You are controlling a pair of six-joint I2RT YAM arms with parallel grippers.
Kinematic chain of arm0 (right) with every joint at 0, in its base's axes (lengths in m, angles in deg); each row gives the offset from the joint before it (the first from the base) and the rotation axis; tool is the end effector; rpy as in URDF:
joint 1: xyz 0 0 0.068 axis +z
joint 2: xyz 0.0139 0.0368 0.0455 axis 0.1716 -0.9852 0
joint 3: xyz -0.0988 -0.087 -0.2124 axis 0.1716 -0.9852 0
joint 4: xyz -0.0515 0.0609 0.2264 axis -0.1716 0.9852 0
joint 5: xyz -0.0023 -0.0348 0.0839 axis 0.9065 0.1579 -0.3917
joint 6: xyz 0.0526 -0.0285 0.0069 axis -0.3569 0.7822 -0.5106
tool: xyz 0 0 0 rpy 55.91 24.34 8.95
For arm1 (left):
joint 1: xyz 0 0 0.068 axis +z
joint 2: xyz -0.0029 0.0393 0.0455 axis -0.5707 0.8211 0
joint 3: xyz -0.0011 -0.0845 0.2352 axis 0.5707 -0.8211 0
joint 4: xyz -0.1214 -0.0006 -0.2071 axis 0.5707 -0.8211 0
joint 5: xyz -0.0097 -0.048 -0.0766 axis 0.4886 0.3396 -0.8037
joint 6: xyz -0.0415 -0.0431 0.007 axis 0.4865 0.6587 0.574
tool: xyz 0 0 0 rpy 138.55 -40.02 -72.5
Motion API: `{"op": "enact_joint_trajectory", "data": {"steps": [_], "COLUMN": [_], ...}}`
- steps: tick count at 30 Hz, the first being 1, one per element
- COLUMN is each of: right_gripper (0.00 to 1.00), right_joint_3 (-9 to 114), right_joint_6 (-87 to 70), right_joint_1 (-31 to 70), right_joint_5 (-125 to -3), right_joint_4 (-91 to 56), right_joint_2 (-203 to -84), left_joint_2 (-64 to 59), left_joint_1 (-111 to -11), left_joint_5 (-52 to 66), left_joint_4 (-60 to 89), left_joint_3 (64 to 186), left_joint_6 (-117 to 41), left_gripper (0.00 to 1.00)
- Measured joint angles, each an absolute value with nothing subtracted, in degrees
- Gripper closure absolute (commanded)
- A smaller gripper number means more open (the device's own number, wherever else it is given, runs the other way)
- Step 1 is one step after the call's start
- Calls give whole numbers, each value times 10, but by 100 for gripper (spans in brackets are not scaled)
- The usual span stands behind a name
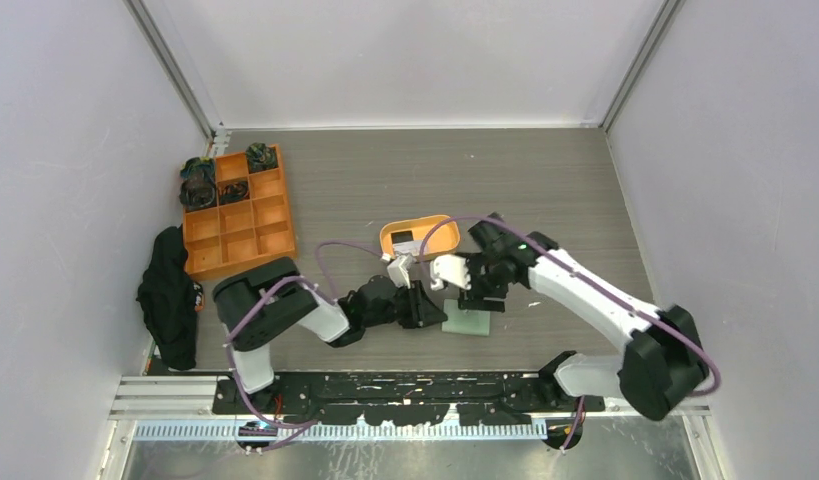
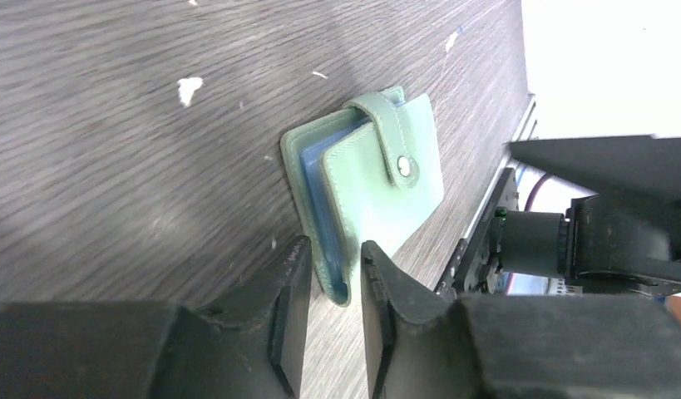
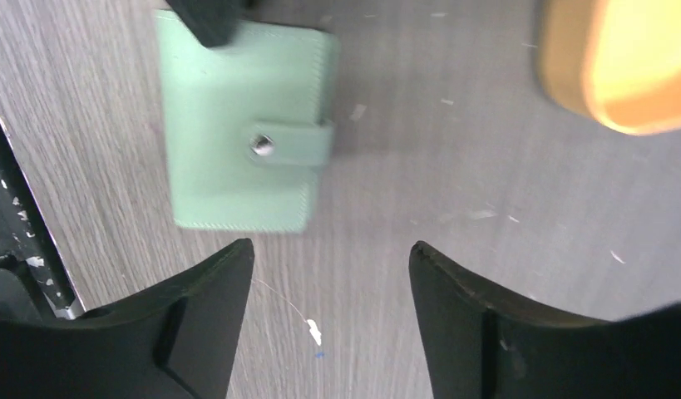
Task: Put the credit cards into the card holder
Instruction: Close the card holder at the center of the board, then reset both arms
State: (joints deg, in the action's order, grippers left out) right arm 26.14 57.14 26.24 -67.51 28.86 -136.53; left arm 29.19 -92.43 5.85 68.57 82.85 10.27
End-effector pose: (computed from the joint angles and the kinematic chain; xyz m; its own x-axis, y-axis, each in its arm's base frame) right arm 0.1704 0.1352 0.1916 0.1347 -0.9391 -0.3162 -0.9829 -0.0860 -0.1631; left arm 0.1596 -0.2651 0.0967 -0.8870 -0.1891 -0.4212 0.2963 0.4664 -0.8335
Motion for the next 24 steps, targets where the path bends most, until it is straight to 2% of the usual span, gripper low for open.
{"op": "enact_joint_trajectory", "data": {"steps": [1,2,3,6,8,12,13,18,21,24], "right_gripper": [16,5,1,1,1,0,0,0,1,0], "right_joint_3": [270,281,285,301,315,368,380,440,497,545], "right_joint_6": [566,556,554,494,445,299,261,140,106,81], "right_joint_1": [250,239,229,194,167,97,88,80,80,80], "right_joint_5": [-683,-693,-695,-696,-678,-625,-597,-534,-564,-602], "right_joint_4": [295,301,303,300,289,251,238,224,249,270], "right_joint_2": [-1350,-1319,-1310,-1244,-1223,-1221,-1221,-1221,-1223,-1223], "left_joint_2": [271,252,226,110,25,-168,-213,-394,-471,-498], "left_joint_1": [-924,-924,-924,-924,-924,-924,-924,-924,-922,-921], "left_joint_5": [67,75,85,131,163,238,253,307,325,349], "left_joint_4": [664,645,619,511,439,263,229,87,11,-64], "left_joint_3": [820,815,810,806,809,826,831,865,902,970], "left_joint_6": [98,89,81,33,-5,-94,-113,-179,-208,-228], "left_gripper": [59,56,55,50,43,8,3,0,0,0]}}
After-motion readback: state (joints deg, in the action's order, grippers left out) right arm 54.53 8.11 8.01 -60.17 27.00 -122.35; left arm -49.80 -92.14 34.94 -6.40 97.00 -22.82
